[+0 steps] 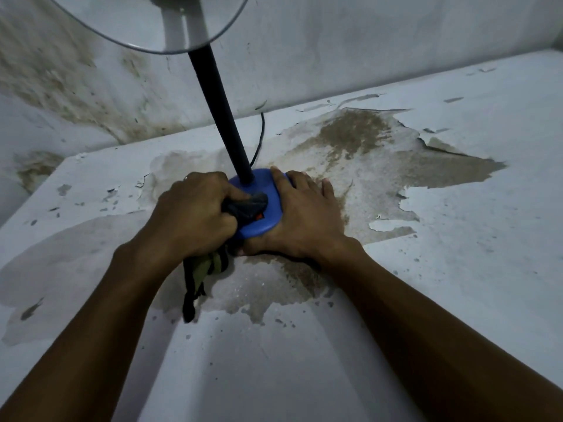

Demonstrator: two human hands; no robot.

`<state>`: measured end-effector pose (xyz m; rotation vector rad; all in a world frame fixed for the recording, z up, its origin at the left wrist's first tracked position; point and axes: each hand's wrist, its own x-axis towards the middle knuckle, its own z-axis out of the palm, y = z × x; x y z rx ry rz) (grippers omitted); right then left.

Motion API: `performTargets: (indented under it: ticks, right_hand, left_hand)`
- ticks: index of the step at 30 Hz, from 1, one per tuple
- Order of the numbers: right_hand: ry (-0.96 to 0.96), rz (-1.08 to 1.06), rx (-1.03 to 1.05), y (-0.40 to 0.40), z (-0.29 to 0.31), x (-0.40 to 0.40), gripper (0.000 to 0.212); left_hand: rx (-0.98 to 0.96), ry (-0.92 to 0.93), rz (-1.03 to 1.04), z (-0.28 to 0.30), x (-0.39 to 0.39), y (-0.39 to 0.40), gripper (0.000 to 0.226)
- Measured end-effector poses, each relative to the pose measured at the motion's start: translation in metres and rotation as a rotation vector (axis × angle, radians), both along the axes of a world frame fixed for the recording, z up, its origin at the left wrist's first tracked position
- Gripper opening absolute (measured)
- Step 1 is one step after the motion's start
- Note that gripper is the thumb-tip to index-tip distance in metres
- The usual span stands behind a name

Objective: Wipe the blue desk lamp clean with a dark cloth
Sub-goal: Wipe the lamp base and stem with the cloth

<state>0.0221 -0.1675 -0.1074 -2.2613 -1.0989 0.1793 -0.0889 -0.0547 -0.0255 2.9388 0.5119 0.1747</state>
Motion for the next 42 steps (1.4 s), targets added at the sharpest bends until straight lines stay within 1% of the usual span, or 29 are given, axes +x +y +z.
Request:
performTargets:
  ticks: [3, 6, 9, 12, 13, 14, 15, 16, 18, 19, 20, 21, 22, 23, 27, 28, 30, 32, 33, 34, 36, 37, 39, 40, 41, 42]
  right_hand:
    - [0.004, -0.005, -0.004, 0.001, 0.000, 0.000, 0.133]
    - [-0.005, -0.006, 0.000, 0.001, -0.002, 0.000, 0.134]
    - [-0.003, 0.001, -0.011, 0.002, -0.003, 0.001, 0.135]
    - [-0.002, -0.004, -0.032, 0.002, -0.002, 0.000, 0.138]
    - [0.000, -0.007, -0.030, 0.002, -0.002, 0.000, 0.138]
    - [0.002, -0.007, -0.029, 0.001, -0.001, 0.000, 0.138]
    - [0.000, -0.005, -0.029, 0.001, -0.001, 0.000, 0.138]
    - [-0.007, -0.003, -0.033, 0.001, 0.000, -0.001, 0.138]
    - [-0.014, -0.004, -0.042, 0.001, -0.001, -0.001, 0.138]
    - [-0.016, -0.007, -0.040, 0.001, -0.001, -0.001, 0.138]
    - [-0.016, -0.009, -0.037, 0.001, -0.001, -0.001, 0.139]
    - [-0.016, -0.009, -0.035, 0.001, -0.001, -0.001, 0.139]
    - [-0.011, -0.007, -0.035, 0.001, -0.001, 0.000, 0.139]
    - [-0.006, -0.005, -0.031, 0.001, -0.001, 0.000, 0.139]
    - [-0.010, 0.001, -0.013, 0.002, -0.003, 0.002, 0.135]
    - [-0.018, 0.003, -0.017, 0.002, -0.004, 0.003, 0.133]
    - [-0.031, -0.005, -0.028, 0.003, -0.004, 0.003, 0.133]
    - [-0.049, -0.016, -0.038, 0.004, -0.005, 0.002, 0.132]
    - [-0.054, -0.020, -0.035, 0.004, -0.006, 0.002, 0.130]
    - [-0.055, -0.022, -0.031, 0.004, -0.006, 0.002, 0.127]
    - [-0.046, -0.020, -0.033, 0.004, -0.005, 0.001, 0.130]
    - [-0.040, -0.016, -0.042, 0.004, -0.005, 0.002, 0.134]
    - [-0.040, -0.013, -0.048, 0.002, -0.002, 0.001, 0.139]
    - [-0.042, -0.013, -0.044, 0.001, -0.001, 0.001, 0.138]
    - [-0.040, -0.011, -0.039, 0.001, -0.001, 0.000, 0.136]
    - [-0.036, -0.008, -0.035, 0.001, 0.000, 0.000, 0.134]
  left_hand:
    - [0.070, 0.001, -0.037, -0.003, -0.002, 0.000, 0.054]
    - [0.133, 0.070, -0.053, -0.002, 0.002, -0.002, 0.044]
    - [0.325, 0.182, -0.065, 0.001, 0.011, -0.004, 0.047]
    - [0.445, 0.238, -0.067, 0.005, 0.020, -0.006, 0.033]
    - [0.459, 0.250, -0.081, 0.006, 0.021, -0.005, 0.033]
    - [0.438, 0.261, -0.090, 0.006, 0.022, -0.001, 0.036]
    - [0.365, 0.263, -0.084, 0.007, 0.021, 0.004, 0.040]
    - [0.245, 0.253, -0.056, 0.008, 0.019, 0.010, 0.047]
    - [-0.004, 0.146, 0.017, 0.010, 0.013, 0.019, 0.057]
    - [-0.094, 0.067, 0.049, 0.011, 0.009, 0.021, 0.057]
    - [-0.156, -0.007, 0.076, 0.012, 0.007, 0.022, 0.054]
    - [-0.175, -0.057, 0.092, 0.011, 0.005, 0.020, 0.052]
    - [-0.158, -0.075, 0.083, 0.010, 0.005, 0.016, 0.052]
    - [-0.108, -0.056, 0.058, 0.009, 0.005, 0.010, 0.053]
    - [0.310, 0.194, -0.096, 0.006, 0.010, -0.017, 0.046]
    - [0.373, 0.233, -0.113, 0.005, 0.009, -0.021, 0.042]
    - [0.420, 0.276, -0.132, 0.006, 0.003, -0.024, 0.036]
    - [0.391, 0.326, -0.147, 0.010, -0.006, -0.021, 0.034]
    - [0.347, 0.362, -0.148, 0.014, -0.010, -0.017, 0.035]
    - [0.247, 0.375, -0.132, 0.021, -0.015, -0.014, 0.037]
    - [0.000, 0.294, -0.033, 0.034, -0.022, -0.011, 0.042]
    - [-0.073, 0.197, 0.024, 0.039, -0.022, -0.008, 0.048]
    - [-0.082, -0.013, 0.111, 0.041, -0.015, -0.002, 0.057]
    - [-0.053, -0.043, 0.125, 0.038, -0.009, -0.005, 0.054]
    - [-0.016, -0.011, 0.091, 0.034, -0.006, -0.010, 0.052]
    - [0.031, 0.064, 0.019, 0.026, -0.002, -0.017, 0.053]
